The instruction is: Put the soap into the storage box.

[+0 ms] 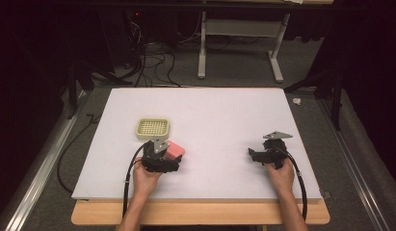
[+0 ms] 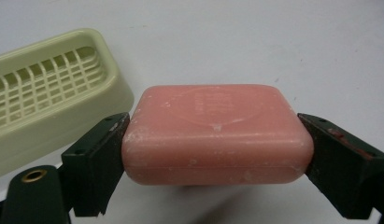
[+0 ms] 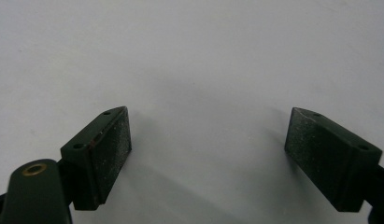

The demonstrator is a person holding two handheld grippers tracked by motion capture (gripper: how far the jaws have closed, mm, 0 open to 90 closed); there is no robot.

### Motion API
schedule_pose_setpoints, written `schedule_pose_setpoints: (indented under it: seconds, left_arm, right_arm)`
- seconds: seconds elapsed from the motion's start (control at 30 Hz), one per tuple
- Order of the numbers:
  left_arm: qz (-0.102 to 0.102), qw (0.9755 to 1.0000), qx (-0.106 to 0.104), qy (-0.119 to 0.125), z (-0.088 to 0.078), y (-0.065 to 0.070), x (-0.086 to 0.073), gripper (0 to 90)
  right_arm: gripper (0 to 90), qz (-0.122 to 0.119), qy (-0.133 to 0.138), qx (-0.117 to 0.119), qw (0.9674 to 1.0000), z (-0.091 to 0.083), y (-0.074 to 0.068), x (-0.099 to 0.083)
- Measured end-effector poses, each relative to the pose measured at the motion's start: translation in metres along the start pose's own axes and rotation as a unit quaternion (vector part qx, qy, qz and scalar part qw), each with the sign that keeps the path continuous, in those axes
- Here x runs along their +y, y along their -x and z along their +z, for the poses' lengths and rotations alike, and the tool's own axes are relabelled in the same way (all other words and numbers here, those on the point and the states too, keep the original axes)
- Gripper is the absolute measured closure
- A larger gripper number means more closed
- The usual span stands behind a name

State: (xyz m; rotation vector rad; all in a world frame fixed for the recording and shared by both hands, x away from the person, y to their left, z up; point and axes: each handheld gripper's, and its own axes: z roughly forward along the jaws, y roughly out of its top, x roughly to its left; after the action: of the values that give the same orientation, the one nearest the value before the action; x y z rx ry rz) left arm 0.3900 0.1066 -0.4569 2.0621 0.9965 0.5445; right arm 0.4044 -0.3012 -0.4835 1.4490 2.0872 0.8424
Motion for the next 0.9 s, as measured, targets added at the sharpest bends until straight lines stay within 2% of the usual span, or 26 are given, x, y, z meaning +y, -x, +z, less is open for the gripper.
schedule_pose_setpoints:
  seconds: [0.4, 0.7, 0.9]
  left_arm:
    - [-0.007, 0.9995, 0.023, 0.019, -0.023, -0.01, 0.005, 14.1]
    - [-0.023, 0.9984, 0.04, 0.032, -0.041, -0.024, 0.008, 14.1]
    - [-0.033, 0.9981, 0.04, 0.033, -0.046, -0.036, 0.009, 14.1]
  right_arm:
    - [15.1, 0.0, 0.0, 0.0, 1.0, 0.0, 0.0, 0.0]
    - [15.1, 0.0, 0.0, 0.0, 1.0, 0.0, 0.0, 0.0]
    - [15.1, -0.001, -0.001, 0.0, 1.0, 0.0, 0.0, 0.0]
